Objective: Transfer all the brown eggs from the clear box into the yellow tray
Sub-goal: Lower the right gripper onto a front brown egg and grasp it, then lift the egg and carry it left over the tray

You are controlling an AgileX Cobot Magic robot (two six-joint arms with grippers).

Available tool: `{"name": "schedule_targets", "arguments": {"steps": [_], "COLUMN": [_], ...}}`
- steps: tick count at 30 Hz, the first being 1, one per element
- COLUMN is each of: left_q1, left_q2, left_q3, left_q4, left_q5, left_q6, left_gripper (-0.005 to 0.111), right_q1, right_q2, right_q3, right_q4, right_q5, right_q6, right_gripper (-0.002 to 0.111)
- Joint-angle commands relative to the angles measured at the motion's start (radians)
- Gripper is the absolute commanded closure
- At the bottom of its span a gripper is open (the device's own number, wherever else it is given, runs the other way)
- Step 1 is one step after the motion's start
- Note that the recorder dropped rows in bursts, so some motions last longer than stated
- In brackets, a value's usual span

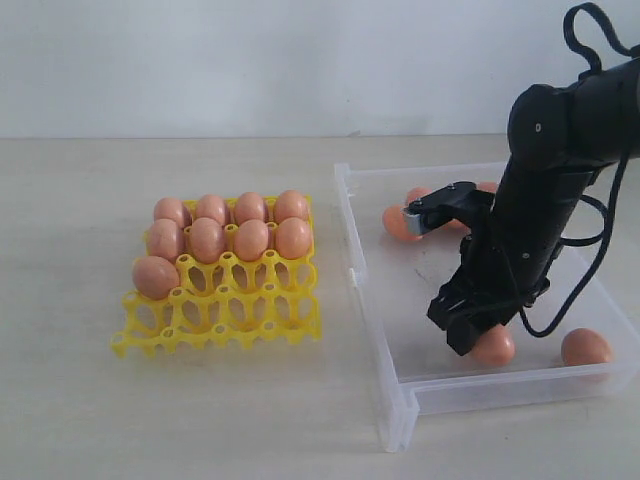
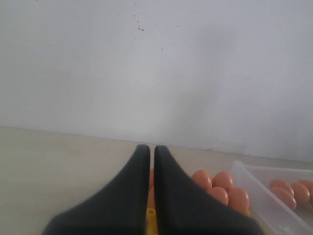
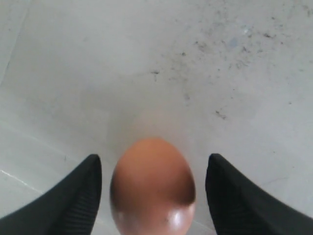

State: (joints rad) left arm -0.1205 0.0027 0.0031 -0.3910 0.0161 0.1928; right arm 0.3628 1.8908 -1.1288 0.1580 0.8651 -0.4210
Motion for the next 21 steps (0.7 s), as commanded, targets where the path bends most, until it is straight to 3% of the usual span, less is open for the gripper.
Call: {"name": "schedule_targets", "arguments": {"steps": [1, 18, 21], "left_q1": [-0.006, -0.006, -0.006], "left_q2": [-0.003, -0.003, -0.003], "left_q3": [-0.003, -0.003, -0.003], "left_q4": [-0.009, -0.009, -0.009], "left_q5": [-0.016, -0.016, -0.016], "left_q6": [-0.007, -0.007, -0.007], "left_gripper": [0.103, 0.103, 0.103], "right_q1": [-0.004, -0.004, -0.004], "right_q2": [-0.004, 0.091, 0.091], "right_q3": [0.003, 0.003, 0.003], "right_q4": [-0.009, -0.030, -0.030], "right_q5": [0.012, -0.031, -0.034], "right_q6": [-0.050, 0.030, 0.061], "right_gripper": [0.053, 0.054, 0.067]}}
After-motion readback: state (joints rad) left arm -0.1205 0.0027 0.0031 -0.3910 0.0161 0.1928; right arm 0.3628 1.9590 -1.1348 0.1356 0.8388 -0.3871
